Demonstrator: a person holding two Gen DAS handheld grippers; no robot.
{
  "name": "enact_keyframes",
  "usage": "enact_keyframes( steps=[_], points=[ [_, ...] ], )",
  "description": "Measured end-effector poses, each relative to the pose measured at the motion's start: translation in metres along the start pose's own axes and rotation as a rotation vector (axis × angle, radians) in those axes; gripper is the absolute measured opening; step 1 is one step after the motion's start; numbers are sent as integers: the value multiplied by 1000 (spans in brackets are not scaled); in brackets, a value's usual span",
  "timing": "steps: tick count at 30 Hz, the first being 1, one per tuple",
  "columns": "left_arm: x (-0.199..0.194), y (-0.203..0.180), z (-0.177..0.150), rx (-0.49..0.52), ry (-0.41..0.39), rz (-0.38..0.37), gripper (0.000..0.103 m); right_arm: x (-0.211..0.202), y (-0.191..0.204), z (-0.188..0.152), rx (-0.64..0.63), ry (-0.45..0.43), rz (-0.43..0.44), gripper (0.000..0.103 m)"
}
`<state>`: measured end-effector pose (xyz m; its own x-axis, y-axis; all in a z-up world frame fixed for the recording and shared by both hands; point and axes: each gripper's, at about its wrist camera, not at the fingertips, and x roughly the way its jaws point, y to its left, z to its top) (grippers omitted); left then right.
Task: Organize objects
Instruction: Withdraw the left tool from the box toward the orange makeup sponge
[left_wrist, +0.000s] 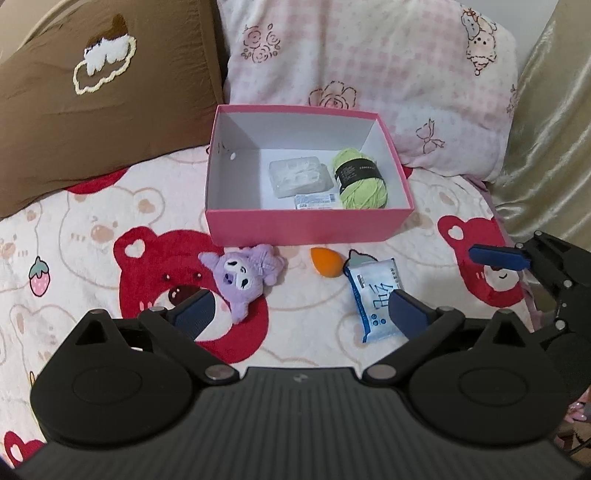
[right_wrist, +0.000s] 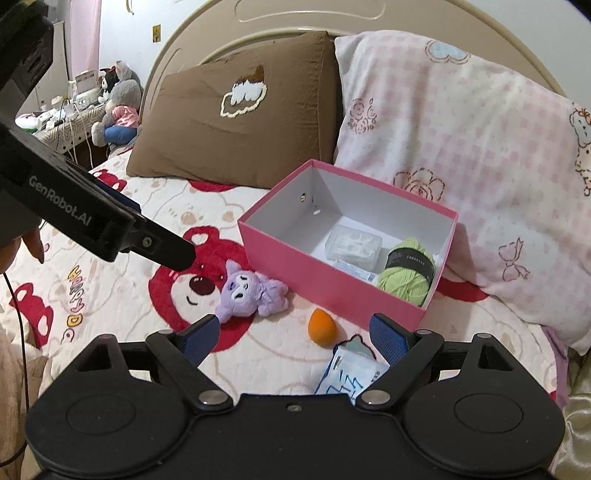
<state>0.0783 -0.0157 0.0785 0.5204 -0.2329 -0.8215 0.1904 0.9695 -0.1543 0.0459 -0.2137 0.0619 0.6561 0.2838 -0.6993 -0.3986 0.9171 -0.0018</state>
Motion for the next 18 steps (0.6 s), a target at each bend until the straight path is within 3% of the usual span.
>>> enact_keyframes(
  steps=[13, 16, 18],
  points=[
    [23, 5, -32, -29, -10, -16, 102, 8, 3, -19, -17, 18, 39, 91],
    [24, 8, -36, -92, -30, -110, 101, 14, 4, -24, -30, 11, 43, 91],
    [25, 7, -38, -113, -28, -131, 101, 18, 5, -26, -40, 22, 39, 91]
  ],
)
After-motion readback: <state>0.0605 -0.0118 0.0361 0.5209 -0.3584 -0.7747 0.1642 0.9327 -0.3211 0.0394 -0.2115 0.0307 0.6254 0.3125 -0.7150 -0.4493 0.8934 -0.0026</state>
